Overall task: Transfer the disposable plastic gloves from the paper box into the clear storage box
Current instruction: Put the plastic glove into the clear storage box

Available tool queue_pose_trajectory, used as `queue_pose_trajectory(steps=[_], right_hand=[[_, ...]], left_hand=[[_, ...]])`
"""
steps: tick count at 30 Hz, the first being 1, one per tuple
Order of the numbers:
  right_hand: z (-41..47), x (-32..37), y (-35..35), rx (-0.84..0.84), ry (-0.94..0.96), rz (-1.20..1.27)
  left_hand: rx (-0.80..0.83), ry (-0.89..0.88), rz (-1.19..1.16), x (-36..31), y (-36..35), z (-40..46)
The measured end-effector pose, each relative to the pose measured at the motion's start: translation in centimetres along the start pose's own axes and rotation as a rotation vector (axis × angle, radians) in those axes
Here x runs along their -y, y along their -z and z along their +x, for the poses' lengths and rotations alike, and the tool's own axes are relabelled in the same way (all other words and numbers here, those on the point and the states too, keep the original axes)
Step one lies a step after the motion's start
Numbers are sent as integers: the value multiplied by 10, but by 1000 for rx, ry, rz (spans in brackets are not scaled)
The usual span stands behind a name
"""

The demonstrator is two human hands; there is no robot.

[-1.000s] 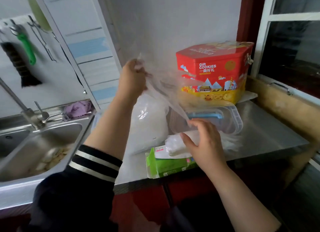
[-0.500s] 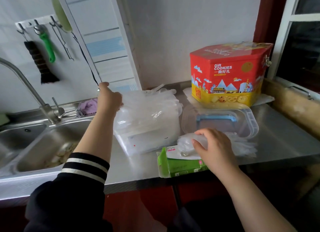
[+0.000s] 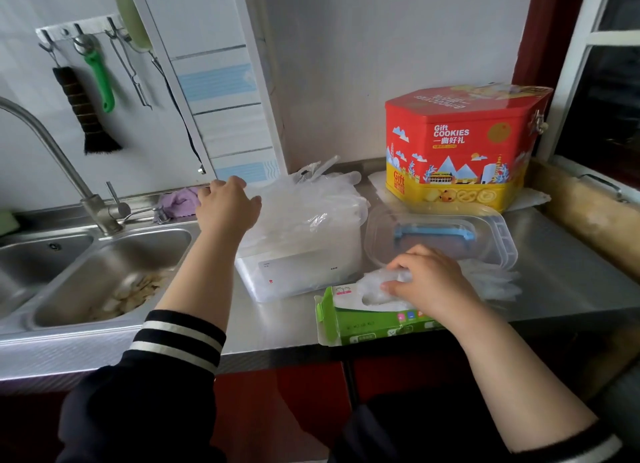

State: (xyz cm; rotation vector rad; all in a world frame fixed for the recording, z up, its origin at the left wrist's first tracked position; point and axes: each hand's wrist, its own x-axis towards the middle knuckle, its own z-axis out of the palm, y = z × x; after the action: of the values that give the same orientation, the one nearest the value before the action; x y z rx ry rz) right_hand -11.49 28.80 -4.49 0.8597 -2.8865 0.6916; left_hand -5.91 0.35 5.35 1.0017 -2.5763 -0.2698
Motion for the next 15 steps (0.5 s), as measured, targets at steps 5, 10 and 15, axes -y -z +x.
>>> queue_pose_trajectory(steps=[5,10,15], right_hand=[[-1,-6,-10,-150,-2,136],[1,-8,-10,-287,45,363],[-2,-6,-2,-413,-11,735]], left_hand=[[-397,-258,-190,-17,4,-15],[-409,-644,-581,-68,15,-70],[-148,-732,-490,-96,-2,-125]])
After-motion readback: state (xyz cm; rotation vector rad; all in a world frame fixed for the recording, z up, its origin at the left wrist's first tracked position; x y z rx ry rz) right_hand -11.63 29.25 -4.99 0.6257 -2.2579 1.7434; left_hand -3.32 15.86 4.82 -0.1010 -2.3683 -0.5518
